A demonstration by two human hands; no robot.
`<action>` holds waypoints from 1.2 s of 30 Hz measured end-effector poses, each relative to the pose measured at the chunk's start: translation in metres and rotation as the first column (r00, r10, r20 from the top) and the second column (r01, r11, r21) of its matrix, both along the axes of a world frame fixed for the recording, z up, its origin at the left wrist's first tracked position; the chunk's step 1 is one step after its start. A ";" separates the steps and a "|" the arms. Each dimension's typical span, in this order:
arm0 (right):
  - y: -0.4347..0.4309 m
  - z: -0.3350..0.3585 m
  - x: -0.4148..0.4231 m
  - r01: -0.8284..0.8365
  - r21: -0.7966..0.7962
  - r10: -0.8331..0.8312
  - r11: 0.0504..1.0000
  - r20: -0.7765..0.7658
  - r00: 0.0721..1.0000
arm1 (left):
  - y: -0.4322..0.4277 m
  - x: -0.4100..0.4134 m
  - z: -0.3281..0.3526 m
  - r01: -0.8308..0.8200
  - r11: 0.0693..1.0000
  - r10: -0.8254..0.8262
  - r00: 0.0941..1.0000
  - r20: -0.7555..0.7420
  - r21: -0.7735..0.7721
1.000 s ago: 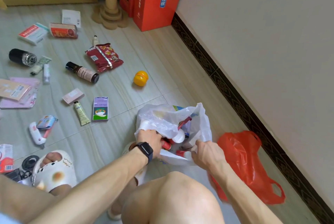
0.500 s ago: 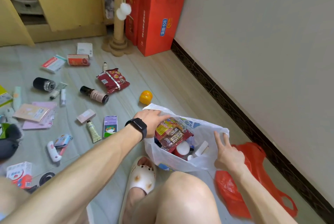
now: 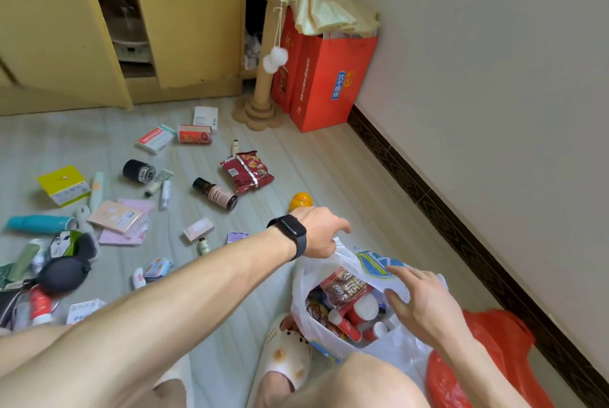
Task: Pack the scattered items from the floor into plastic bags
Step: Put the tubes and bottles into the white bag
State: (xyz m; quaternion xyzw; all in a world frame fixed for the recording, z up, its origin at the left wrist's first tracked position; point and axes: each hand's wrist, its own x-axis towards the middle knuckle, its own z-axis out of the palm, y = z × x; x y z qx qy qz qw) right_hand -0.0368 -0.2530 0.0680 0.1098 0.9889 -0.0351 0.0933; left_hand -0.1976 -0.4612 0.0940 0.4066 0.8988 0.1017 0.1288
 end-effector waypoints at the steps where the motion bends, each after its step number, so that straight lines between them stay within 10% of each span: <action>1: -0.011 0.006 -0.010 -0.040 -0.034 0.038 0.999 -0.053 0.998 | -0.007 -0.008 0.006 0.025 0.999 -0.028 0.997 -0.070 -0.043; 10: -0.103 0.016 -0.114 -0.368 -0.175 0.318 0.913 -0.257 0.912 | -0.138 -0.088 0.015 -0.275 0.935 0.225 0.948 -0.226 -0.222; 21: -0.162 -0.119 -0.239 -0.441 -0.130 0.459 0.888 0.325 0.827 | -0.272 -0.120 -0.160 -0.430 0.720 0.547 0.835 0.063 -0.545; 27: -0.163 -0.192 -0.307 -0.360 -0.067 0.351 0.930 0.443 0.825 | -0.262 -0.146 -0.245 -0.428 0.763 0.543 0.831 0.121 -0.484; 36: -0.197 -0.242 -0.461 -0.185 -0.143 0.206 0.972 0.150 0.967 | -0.238 -0.252 -0.288 -0.532 0.825 0.537 0.843 -0.028 -0.189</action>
